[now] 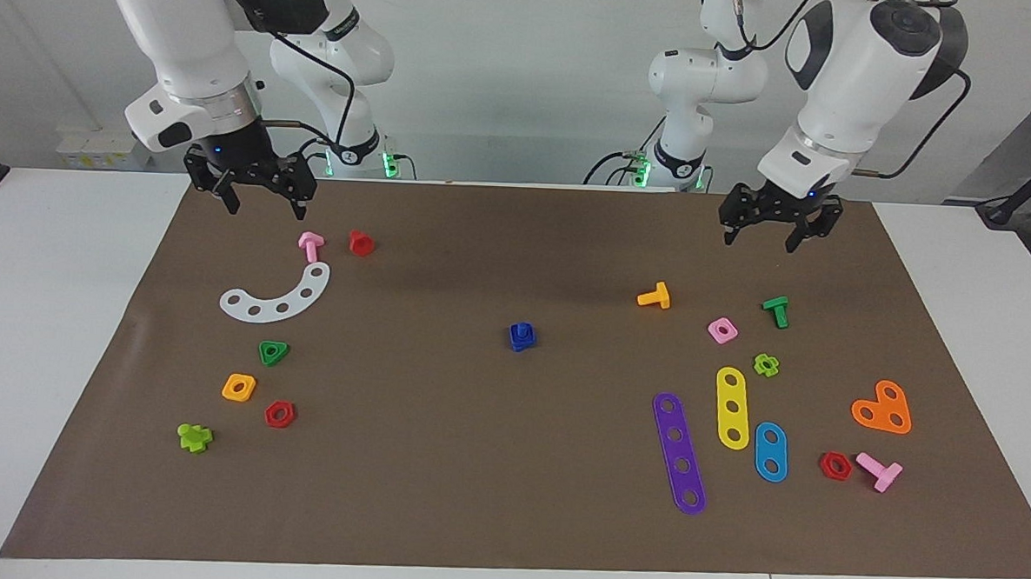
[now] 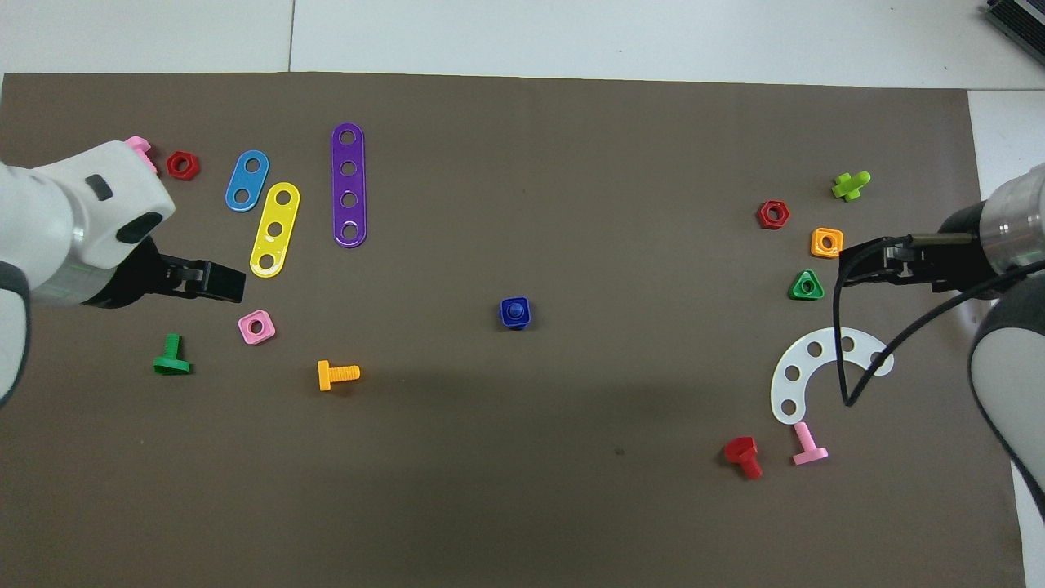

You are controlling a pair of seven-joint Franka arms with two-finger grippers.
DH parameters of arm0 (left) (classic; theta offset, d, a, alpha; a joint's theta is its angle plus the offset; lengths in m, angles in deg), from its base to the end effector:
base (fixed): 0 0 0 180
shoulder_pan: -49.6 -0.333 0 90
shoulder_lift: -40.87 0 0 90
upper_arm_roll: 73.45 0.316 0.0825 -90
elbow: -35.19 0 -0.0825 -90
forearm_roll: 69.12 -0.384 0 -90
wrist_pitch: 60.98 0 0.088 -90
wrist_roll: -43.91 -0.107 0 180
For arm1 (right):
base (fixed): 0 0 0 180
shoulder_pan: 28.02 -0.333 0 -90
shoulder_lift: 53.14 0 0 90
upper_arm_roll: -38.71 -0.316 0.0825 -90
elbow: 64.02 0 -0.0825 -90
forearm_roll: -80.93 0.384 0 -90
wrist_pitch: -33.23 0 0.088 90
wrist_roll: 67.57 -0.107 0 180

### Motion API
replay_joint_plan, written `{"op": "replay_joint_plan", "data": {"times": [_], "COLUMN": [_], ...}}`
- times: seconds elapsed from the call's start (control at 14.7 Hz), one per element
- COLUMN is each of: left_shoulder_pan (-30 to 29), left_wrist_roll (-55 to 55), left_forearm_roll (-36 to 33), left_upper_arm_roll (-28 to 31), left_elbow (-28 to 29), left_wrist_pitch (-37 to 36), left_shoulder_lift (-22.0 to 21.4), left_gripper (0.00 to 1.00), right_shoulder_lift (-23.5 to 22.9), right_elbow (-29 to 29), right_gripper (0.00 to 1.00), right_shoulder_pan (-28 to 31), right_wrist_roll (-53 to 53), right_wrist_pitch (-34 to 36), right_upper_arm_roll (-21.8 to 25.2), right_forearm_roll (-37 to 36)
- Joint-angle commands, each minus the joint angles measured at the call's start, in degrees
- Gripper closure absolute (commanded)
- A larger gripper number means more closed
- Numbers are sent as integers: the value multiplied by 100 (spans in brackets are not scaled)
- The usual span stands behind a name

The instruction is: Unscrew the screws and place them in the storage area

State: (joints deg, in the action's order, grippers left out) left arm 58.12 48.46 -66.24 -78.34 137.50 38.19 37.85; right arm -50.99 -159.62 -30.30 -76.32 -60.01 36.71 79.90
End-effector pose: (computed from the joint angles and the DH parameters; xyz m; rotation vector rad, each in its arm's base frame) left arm 0.5297 -0.1320 0.5651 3.0890 -0.2266 -0.0144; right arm 0.5451 0.0393 0.6038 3.1197 -0.1202 -0.0023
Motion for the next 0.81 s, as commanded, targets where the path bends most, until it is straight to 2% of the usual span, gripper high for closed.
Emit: {"op": "replay_joint_plan", "data": {"times": [0.0,0.34,0.54,0.75], "left_shoulder_pan": [718,1633,1985,2363], "left_wrist_roll": [1088,2496,2857,3184], "left_forearm_roll": [213,661,661,600], "left_upper_arm_roll": [66,66,66,84], "left_elbow": [-62,-132,-202,-535], "left_wrist_pitch": [425,1849,2279,2589], "left_shoulder_lift": [415,1136,1434,2162], "left_gripper": [0,0,0,0], "right_shoulder_lift": [31,22,22,22], "right_elbow": [-20,-20,-20,-20], "right_gripper": [0,0,0,0], "right_shoulder_pan": [69,113,104,113], "right_wrist_roll": [-3,14,14,14], "right_wrist_pitch": [8,25,34,34], "right_upper_arm_roll": [-37,-37,-46,-37], "right_forearm_roll": [-46,42,42,42]}}
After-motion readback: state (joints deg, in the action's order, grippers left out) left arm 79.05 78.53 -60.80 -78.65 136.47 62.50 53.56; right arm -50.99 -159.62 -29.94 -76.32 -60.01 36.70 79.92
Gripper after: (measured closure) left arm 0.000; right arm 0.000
